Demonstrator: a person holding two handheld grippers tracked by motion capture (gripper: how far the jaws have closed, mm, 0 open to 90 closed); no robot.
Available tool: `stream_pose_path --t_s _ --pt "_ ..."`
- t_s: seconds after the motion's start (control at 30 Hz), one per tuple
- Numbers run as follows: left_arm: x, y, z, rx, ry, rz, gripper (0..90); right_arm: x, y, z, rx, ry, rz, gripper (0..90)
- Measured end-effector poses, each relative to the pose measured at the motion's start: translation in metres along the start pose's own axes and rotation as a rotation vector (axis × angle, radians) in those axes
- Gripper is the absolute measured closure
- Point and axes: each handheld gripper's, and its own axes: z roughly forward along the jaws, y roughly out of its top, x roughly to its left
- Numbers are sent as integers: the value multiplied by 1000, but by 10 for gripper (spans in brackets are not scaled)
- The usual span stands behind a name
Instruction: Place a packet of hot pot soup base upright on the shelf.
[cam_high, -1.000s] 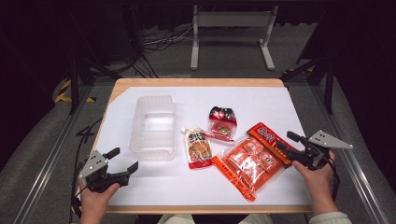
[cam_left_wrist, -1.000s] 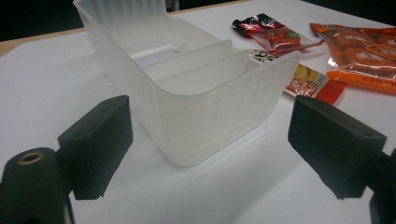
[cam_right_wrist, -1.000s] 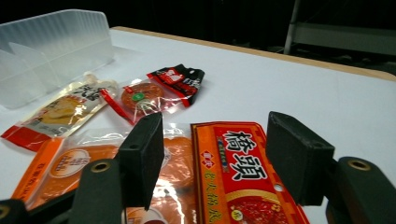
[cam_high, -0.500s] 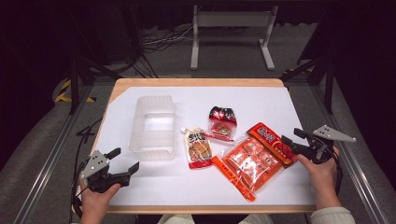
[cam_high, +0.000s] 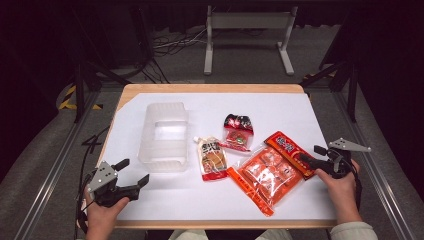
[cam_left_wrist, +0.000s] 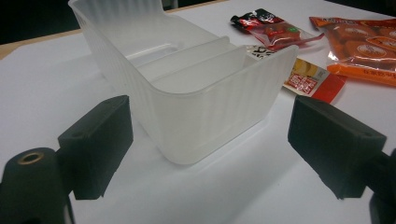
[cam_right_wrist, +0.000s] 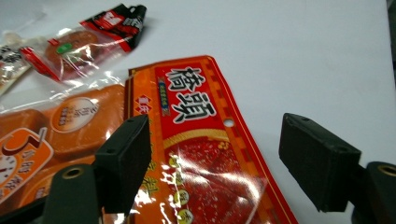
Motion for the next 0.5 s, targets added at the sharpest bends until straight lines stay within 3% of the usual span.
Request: stream_pose_path --t_s 0.17,0.5 --pt "1 0 0 3 4 5 150 -5 -5 4 75 -6 36 225" --pt "1 0 -1 1 13 3 151 -7 -9 4 123 -3 87 209"
